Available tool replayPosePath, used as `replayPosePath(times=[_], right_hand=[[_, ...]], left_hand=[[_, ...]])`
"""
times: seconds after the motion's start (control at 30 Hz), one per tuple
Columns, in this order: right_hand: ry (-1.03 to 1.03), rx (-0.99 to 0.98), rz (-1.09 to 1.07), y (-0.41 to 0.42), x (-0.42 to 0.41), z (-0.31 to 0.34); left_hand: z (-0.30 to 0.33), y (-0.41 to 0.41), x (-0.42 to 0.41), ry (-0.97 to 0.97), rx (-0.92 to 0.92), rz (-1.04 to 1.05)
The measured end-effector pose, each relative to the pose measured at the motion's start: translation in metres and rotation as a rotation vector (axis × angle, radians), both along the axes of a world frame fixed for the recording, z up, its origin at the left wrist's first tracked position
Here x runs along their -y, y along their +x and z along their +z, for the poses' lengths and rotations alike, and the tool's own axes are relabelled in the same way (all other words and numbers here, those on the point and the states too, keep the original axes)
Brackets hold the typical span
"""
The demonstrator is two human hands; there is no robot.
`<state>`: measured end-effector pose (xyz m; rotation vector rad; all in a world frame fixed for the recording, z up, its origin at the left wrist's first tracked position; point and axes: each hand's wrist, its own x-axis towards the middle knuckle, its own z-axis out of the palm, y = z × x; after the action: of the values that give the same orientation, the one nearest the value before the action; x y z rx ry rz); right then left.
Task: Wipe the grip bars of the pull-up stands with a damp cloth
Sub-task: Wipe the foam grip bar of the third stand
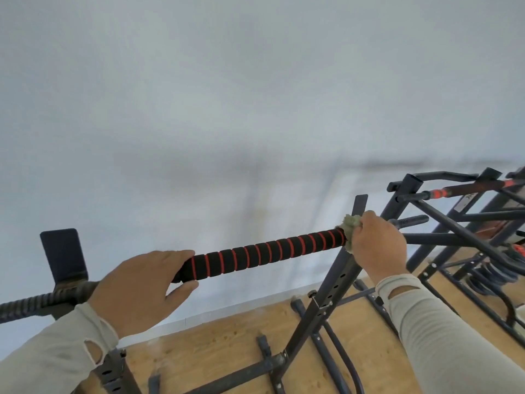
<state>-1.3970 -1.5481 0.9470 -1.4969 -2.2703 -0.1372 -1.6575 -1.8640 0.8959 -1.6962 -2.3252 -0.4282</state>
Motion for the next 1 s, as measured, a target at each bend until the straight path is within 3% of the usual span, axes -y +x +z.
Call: replayPosePath(times=[0.13,0.3,0.43,0.57,0.63,0.77,0.9,1.0], right_hand=[[-0.025,-0.032,0.024,-0.003,-0.002,-0.004],[-0.027,-0.085,0.122,-0.021,0.031,-0.006],[-0.037,-0.023,0.320,-0.062,0.097,-0.011],[-0.037,-0.107,0.665,-0.107,0.180,-0.025],[-0.029,-0.154,0.807,-0.122,0.208,-0.026],[-0.268,-0.261,0.836,-0.131,0.215,-0.014],[-0.593,-0.456,0.778,-0.135,0.202,-0.001],[-0.631,-0.418,0.804,-0.138,0.197,0.001]], left_hand=[[0.009,-0.004,0.000,-0.069,0.149,-0.033],[0.006,-0.007,0.001,-0.077,0.151,-0.052],[0.002,-0.004,0.003,-0.015,0.129,-0.037],[0.019,0.006,0.003,-0.038,0.231,0.053],[0.024,0.011,0.007,-0.021,0.200,0.062],[0.016,0.021,0.056,0.096,0.047,0.103],[0.006,0.040,0.128,0.347,0.132,0.296],[0.003,0.048,0.165,0.518,0.261,0.571]])
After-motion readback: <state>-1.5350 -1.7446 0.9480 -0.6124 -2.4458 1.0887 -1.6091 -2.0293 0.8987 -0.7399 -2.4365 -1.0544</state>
